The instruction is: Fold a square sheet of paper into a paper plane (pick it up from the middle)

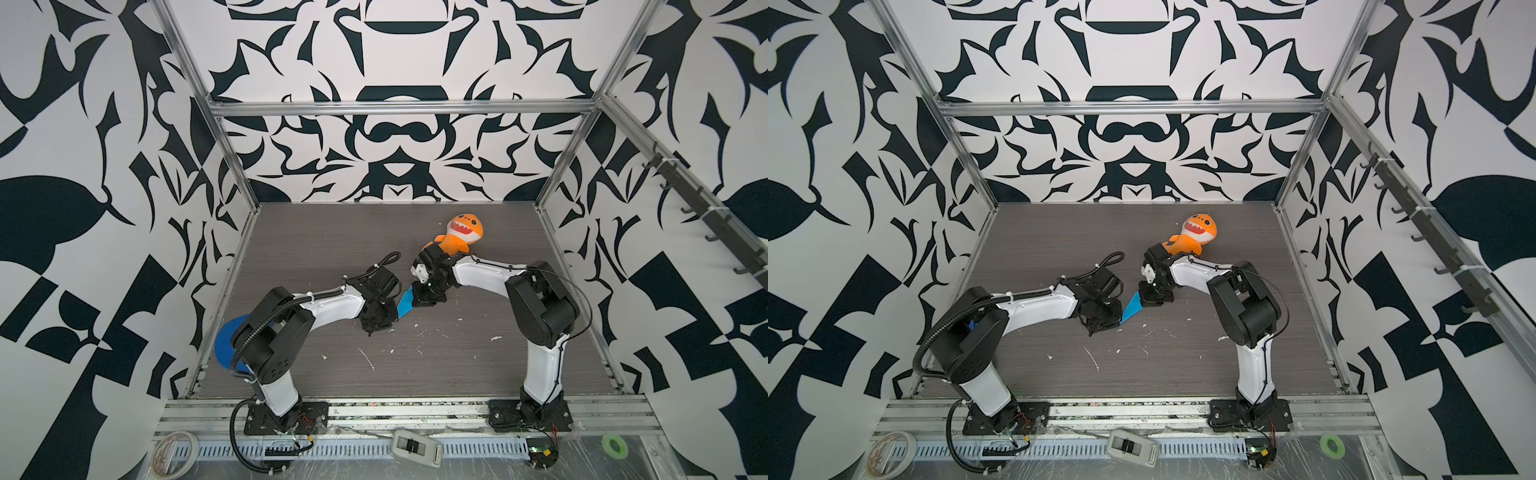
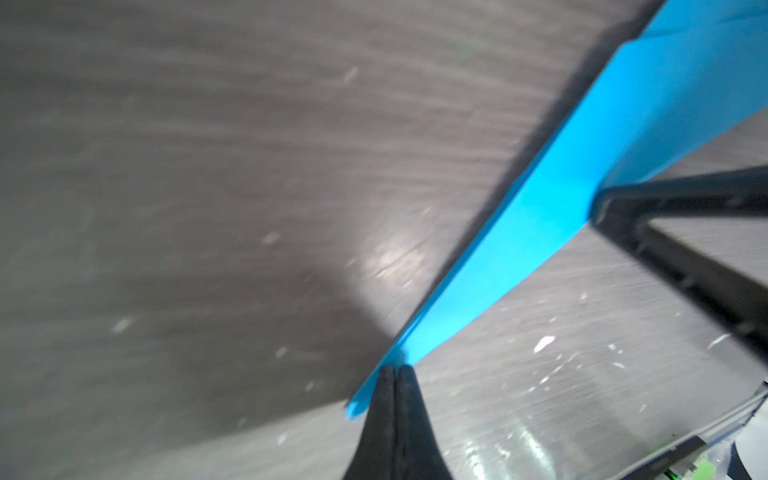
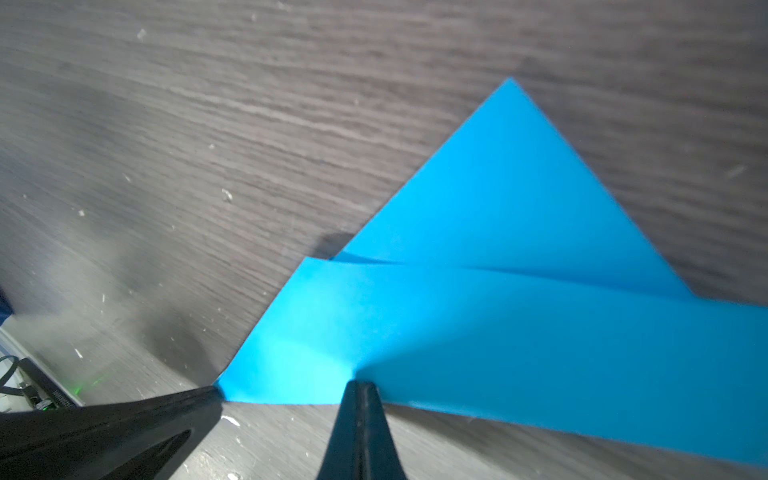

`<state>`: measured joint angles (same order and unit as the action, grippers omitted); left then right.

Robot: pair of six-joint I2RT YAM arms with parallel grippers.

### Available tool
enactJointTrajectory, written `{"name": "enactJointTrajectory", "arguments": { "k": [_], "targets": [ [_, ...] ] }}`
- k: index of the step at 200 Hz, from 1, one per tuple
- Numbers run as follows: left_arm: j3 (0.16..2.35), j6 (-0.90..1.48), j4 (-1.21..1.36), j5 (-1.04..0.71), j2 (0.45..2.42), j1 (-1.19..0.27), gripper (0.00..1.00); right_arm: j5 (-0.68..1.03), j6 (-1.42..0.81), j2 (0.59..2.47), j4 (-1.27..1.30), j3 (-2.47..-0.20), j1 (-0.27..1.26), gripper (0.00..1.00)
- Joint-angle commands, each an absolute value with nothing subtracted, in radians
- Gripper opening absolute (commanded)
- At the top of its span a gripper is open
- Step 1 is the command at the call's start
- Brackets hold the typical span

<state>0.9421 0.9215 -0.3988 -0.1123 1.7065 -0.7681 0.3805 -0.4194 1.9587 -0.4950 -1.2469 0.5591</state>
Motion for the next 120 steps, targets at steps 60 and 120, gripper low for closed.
{"name": "enactJointTrajectory", "arguments": {
  "k": [60, 120],
  "targets": [
    [0.917, 0.926, -0.382, -0.114, 1.551, -0.77, 0.04, 0.27, -0.418, 2.021, -0.53, -1.228, 0.563, 0.0],
    [1.07, 0.891, -0.325, -0.124, 1.758, -0.769, 0.03, 0.287, -0.428, 2.013, -0.519, -1.223, 0.565, 0.0]
  ]
}}
